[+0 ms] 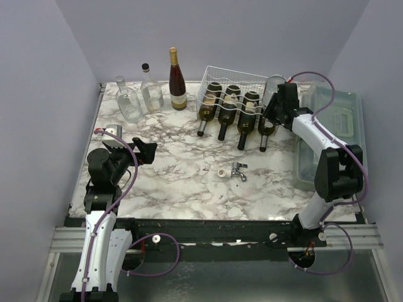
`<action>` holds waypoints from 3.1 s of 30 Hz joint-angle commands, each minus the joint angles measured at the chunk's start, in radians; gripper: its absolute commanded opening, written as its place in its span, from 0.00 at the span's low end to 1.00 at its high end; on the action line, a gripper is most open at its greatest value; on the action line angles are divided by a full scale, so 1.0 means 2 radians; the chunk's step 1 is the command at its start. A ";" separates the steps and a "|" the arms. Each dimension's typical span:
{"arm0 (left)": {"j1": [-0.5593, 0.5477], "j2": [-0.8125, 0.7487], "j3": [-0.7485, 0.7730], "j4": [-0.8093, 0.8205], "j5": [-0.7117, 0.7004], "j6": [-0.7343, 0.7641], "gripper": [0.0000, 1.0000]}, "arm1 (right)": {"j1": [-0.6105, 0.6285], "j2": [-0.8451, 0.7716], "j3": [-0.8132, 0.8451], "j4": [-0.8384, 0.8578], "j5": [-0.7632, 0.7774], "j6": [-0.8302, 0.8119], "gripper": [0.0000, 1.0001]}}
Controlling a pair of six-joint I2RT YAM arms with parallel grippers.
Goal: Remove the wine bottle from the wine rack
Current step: Pick up the wine bottle from the wine rack.
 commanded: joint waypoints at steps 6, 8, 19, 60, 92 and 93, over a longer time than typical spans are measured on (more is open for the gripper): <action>-0.001 -0.003 0.004 0.001 0.002 0.006 0.99 | 0.000 -0.045 -0.015 0.064 -0.021 0.003 0.00; -0.001 -0.003 0.004 0.002 0.002 0.006 0.99 | 0.000 -0.052 -0.015 0.072 -0.022 0.001 0.00; -0.001 -0.006 0.004 0.002 0.002 0.006 0.99 | 0.000 -0.092 -0.010 0.105 -0.022 -0.027 0.00; -0.001 -0.002 0.004 0.002 0.007 0.006 0.99 | 0.004 -0.145 0.083 0.017 -0.219 -0.216 0.00; -0.002 -0.006 0.004 0.002 0.002 0.011 0.99 | 0.252 -0.048 0.310 -0.358 -0.259 -0.761 0.00; -0.001 -0.006 0.003 0.002 0.001 0.011 0.99 | 0.261 -0.044 0.315 -0.368 -0.251 -0.775 0.00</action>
